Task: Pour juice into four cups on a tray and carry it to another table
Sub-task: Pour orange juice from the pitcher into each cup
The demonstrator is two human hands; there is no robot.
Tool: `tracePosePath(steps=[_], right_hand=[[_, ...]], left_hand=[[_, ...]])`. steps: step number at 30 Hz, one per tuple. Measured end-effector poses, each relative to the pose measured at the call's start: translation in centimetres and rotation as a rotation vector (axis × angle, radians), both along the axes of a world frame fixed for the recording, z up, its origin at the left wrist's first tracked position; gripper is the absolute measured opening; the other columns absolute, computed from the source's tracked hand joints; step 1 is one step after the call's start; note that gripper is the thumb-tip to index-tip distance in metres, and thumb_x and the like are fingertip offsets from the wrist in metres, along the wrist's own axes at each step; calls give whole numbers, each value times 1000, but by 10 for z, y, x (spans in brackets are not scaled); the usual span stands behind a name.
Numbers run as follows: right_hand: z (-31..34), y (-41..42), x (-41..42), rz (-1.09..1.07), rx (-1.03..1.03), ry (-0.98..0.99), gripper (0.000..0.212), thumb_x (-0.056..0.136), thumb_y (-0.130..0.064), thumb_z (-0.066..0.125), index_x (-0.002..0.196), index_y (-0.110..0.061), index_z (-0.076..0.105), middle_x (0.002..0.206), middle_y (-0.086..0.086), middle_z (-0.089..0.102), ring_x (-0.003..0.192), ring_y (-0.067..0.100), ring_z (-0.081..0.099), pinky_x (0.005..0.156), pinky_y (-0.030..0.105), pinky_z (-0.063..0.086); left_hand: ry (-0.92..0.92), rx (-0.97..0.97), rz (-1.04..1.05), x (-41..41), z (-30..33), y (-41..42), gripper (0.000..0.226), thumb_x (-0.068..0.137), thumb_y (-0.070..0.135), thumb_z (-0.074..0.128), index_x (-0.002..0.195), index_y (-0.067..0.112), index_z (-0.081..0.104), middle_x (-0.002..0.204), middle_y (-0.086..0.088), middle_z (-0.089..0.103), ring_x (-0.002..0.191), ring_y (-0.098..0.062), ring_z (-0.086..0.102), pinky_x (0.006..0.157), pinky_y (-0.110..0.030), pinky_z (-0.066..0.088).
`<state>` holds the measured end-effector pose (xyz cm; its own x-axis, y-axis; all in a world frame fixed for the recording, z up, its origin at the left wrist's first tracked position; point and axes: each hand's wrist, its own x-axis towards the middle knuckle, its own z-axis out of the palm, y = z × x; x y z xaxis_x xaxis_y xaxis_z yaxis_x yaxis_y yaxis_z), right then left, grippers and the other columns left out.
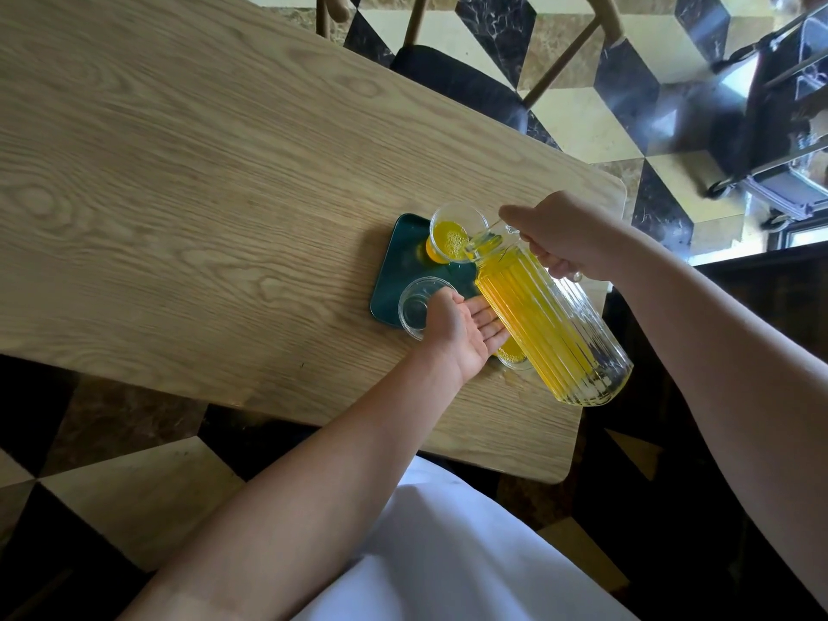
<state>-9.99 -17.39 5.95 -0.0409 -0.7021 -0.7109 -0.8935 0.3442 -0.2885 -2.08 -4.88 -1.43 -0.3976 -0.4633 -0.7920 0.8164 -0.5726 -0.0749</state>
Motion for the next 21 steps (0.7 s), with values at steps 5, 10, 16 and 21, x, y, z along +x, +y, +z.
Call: tracePosePath(steps=[5,10,16,21], right_hand=[[0,0,2,5,0,15,42,96,-41,55,64,-13,52,41,-3,45,37,14,35,46,23,30],[-1,-1,5,-6,-2,14,41,93,-40,54,63,-14,49,41,-2,43,36,16,32,47,23,27],[-2,-1,8,-4,1,19,43,95,-41,55,63,-13,49,38,-3,43,35,14,32,46,22,28],[-1,-2,10,9,-1,17,43,95,-41,55,63,-13,51,40,-3,44,34,14,33,44,21,28]], left_hand=[[4,-9,-8,1,-1,0,58,102,28,19,144,-4,40,152,-26,41,145,-39,34,122,-49,23],[3,4,4,2,-4,-2,58,101,30,19,144,-3,42,151,-25,43,143,-39,37,120,-49,26],[15,13,19,4,-2,-2,57,102,30,20,144,-3,42,152,-25,41,145,-39,35,120,-49,25],[10,14,12,6,-1,-2,57,102,29,19,144,-3,42,152,-24,42,144,-38,35,120,-49,25]])
